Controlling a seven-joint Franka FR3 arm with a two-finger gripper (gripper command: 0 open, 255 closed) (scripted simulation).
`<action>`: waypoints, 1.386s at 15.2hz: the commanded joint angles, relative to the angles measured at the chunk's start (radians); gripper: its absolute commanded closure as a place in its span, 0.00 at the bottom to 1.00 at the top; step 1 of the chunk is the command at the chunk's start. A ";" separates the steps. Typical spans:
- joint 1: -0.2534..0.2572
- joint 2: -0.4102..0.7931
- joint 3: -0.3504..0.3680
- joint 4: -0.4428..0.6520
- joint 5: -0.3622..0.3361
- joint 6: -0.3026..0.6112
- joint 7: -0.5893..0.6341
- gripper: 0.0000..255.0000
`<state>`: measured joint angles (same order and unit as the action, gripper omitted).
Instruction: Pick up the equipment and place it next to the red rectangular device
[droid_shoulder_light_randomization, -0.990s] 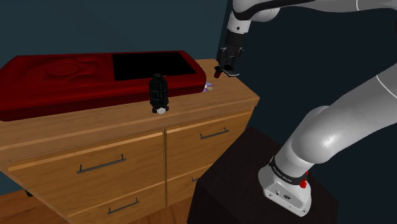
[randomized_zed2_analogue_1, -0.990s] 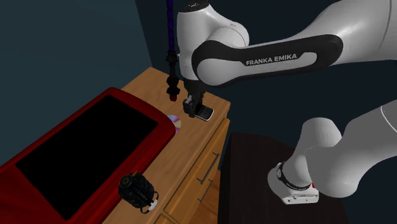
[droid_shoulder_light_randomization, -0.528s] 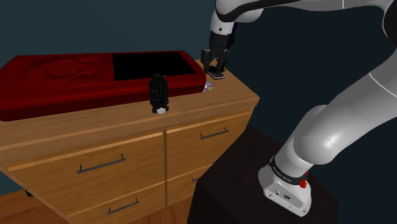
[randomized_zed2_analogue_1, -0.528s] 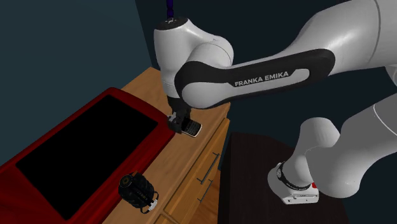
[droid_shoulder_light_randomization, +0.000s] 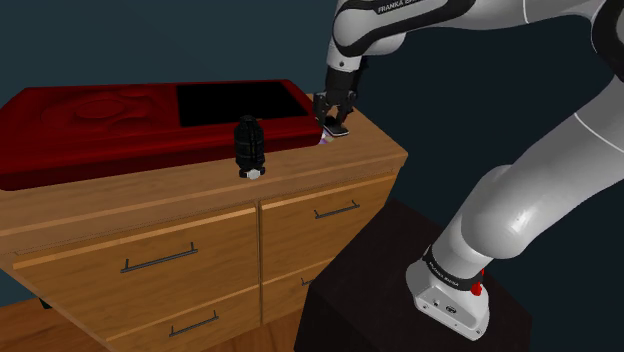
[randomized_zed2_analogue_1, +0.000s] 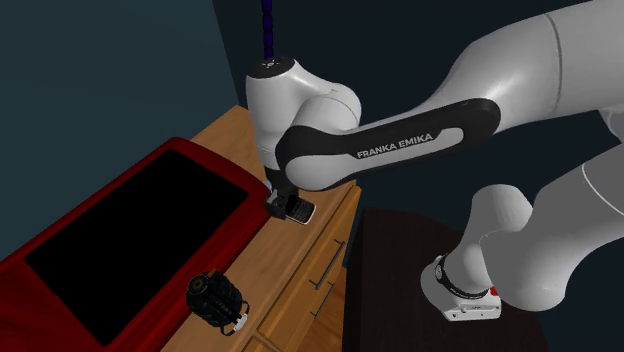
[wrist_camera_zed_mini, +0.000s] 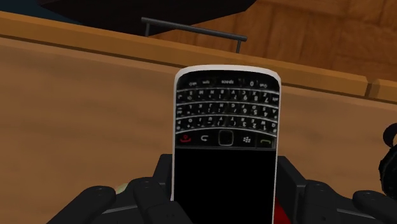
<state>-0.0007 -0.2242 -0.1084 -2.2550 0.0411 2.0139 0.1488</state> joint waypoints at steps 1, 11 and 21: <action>0.001 0.007 0.000 -0.021 0.002 0.029 -0.001 1.00; 0.002 0.065 -0.003 -0.103 0.012 0.168 -0.015 1.00; 0.005 0.136 -0.005 -0.158 0.028 0.293 -0.031 1.00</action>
<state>0.0041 -0.0935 -0.1128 -2.4111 0.0681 2.2992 0.1189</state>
